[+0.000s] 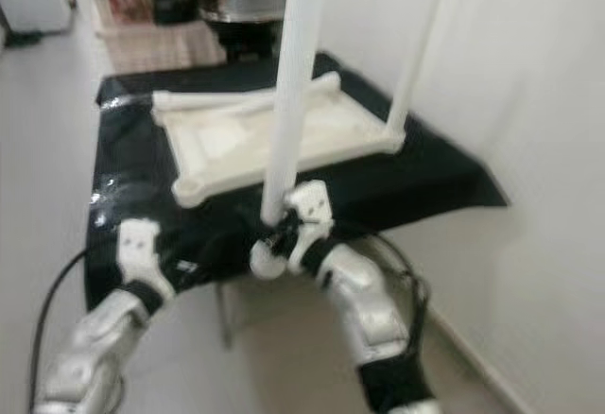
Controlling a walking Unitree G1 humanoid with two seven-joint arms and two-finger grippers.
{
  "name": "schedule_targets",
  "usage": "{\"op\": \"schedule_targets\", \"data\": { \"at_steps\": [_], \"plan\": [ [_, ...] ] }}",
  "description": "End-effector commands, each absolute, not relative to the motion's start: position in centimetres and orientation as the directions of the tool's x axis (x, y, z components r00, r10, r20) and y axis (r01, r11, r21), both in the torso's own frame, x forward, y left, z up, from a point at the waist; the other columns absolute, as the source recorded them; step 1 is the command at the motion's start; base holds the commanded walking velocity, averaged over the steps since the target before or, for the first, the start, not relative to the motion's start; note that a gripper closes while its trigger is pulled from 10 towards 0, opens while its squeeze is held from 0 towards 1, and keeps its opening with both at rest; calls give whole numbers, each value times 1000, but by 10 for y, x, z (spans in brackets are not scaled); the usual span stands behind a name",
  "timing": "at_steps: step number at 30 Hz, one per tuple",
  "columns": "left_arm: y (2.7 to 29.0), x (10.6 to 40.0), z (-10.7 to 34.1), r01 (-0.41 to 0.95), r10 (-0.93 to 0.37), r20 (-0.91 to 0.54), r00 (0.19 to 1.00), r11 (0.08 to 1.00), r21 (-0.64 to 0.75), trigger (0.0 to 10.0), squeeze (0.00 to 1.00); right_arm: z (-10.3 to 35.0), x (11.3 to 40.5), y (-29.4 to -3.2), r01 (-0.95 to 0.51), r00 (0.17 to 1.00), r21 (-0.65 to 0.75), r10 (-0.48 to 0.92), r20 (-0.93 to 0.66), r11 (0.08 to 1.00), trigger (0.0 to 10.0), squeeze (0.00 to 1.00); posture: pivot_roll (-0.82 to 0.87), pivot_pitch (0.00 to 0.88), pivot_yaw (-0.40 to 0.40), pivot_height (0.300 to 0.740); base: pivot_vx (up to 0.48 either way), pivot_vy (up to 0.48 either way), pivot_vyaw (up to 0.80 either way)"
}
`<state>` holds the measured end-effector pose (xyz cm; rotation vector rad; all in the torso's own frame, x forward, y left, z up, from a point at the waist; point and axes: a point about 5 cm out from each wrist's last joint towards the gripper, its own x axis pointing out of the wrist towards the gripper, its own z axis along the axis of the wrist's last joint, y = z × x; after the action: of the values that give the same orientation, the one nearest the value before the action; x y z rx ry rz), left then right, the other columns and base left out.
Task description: Building children table
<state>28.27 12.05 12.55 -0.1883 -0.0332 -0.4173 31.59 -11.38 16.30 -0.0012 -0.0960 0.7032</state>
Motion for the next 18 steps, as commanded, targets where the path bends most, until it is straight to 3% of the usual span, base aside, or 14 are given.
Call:
{"op": "schedule_targets", "data": {
  "at_steps": [1,13,18],
  "plan": [
    [124,283,125,391,-386,65,920,905,-166,10000,0,167,318,-112,-627,769,-62,630,109,777,10000,0,-141,34,-3,740,0,0,0],
    [127,285,127,380,-375,62,925,913,-152,10000,0,172,322,-117,-605,786,-43,605,130,795,10000,0,-142,39,-2,740,0,0,0],
    [124,286,137,416,-406,97,909,899,-135,10000,0,182,326,-123,-589,794,-47,589,153,807,10000,0,-141,43,0,740,49,0,640]
  ]
}}
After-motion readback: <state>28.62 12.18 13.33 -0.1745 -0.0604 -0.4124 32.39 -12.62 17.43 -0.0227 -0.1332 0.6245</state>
